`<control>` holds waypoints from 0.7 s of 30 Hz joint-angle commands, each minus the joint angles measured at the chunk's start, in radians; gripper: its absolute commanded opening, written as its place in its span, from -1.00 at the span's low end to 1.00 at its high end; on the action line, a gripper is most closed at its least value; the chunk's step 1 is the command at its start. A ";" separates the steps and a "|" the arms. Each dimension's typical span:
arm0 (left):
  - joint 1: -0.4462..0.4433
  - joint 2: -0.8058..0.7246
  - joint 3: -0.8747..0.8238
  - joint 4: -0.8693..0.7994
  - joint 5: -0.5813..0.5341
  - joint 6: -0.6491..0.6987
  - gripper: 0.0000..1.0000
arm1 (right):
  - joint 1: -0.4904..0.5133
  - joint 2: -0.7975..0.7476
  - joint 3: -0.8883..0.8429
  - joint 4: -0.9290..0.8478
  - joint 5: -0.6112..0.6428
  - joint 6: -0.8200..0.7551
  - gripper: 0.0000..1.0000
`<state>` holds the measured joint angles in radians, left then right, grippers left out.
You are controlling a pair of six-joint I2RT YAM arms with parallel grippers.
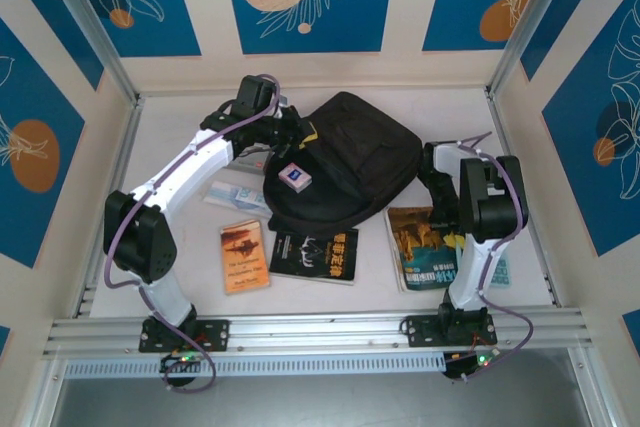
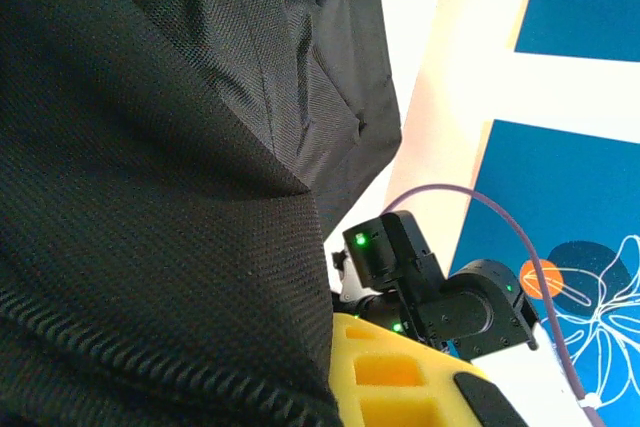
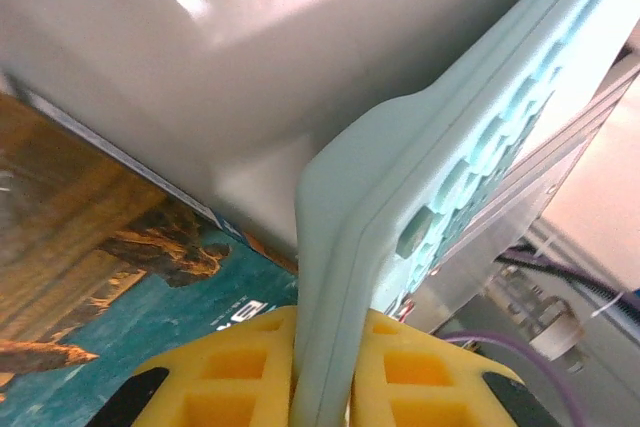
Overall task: Pack the student bag
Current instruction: Pick up the calculator from the bottom-right of the table.
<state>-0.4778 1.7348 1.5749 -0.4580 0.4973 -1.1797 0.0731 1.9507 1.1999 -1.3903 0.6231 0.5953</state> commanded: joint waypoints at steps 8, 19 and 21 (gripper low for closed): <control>0.015 -0.014 0.014 -0.001 0.005 -0.010 -1.00 | 0.092 -0.060 0.085 0.104 0.012 -0.071 -0.90; 0.014 0.009 0.052 -0.015 0.001 -0.006 -1.00 | 0.246 -0.300 0.215 0.023 -0.028 -0.036 -1.00; 0.014 0.012 0.056 -0.015 0.001 -0.008 -1.00 | 0.272 -0.348 0.223 0.012 -0.045 -0.029 -1.00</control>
<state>-0.4755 1.7370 1.5875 -0.4622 0.4973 -1.1793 0.3229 1.6592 1.4029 -1.3323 0.6094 0.5491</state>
